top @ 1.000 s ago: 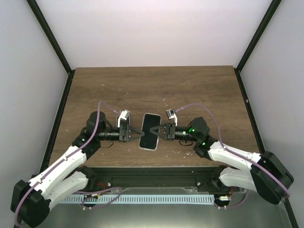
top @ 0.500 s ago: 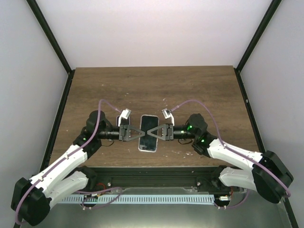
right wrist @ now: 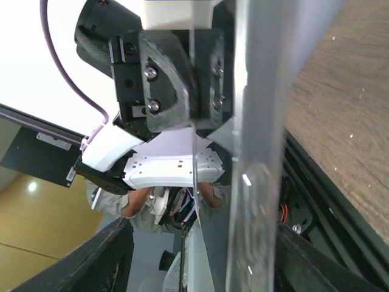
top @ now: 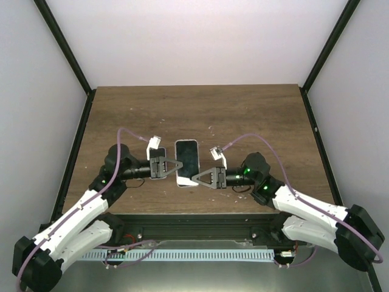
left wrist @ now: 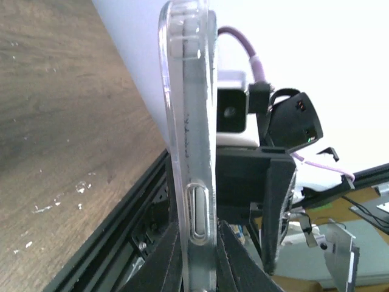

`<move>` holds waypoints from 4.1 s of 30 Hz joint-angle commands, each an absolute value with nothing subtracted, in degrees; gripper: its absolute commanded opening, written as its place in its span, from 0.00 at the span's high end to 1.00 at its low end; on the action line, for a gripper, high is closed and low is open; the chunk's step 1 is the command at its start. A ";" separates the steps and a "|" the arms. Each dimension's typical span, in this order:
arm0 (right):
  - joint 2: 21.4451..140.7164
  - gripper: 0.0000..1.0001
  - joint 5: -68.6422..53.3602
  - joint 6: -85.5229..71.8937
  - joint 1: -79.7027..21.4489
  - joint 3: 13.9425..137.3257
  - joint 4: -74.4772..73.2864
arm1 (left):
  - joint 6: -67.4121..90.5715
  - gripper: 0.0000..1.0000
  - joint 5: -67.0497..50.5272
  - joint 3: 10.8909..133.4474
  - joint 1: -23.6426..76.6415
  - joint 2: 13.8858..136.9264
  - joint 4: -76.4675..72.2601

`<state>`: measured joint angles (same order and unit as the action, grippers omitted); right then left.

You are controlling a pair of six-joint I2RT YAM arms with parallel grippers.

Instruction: Put the phone into the phone case

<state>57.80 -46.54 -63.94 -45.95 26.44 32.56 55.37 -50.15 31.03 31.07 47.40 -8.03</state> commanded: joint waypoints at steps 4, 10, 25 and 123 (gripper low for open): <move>51.90 0.54 -43.90 -63.28 -46.87 25.80 26.61 | 53.34 1.00 -44.14 32.92 30.57 44.99 -11.47; 51.54 0.69 -43.86 -63.24 -46.98 26.39 25.62 | 53.55 1.00 -43.93 32.65 30.58 45.63 -12.12; 52.70 0.82 -42.63 -63.17 -46.93 27.10 23.88 | 44.07 1.00 -40.13 35.45 30.57 45.62 -0.59; 96.86 0.92 -41.79 -41.92 -30.07 46.23 9.40 | 29.73 0.00 -22.69 41.81 29.00 35.78 32.77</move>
<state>95.24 -38.41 -42.02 -31.88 44.16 5.78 29.80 -22.57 42.19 29.12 36.84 32.10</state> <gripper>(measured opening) 0.101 0.999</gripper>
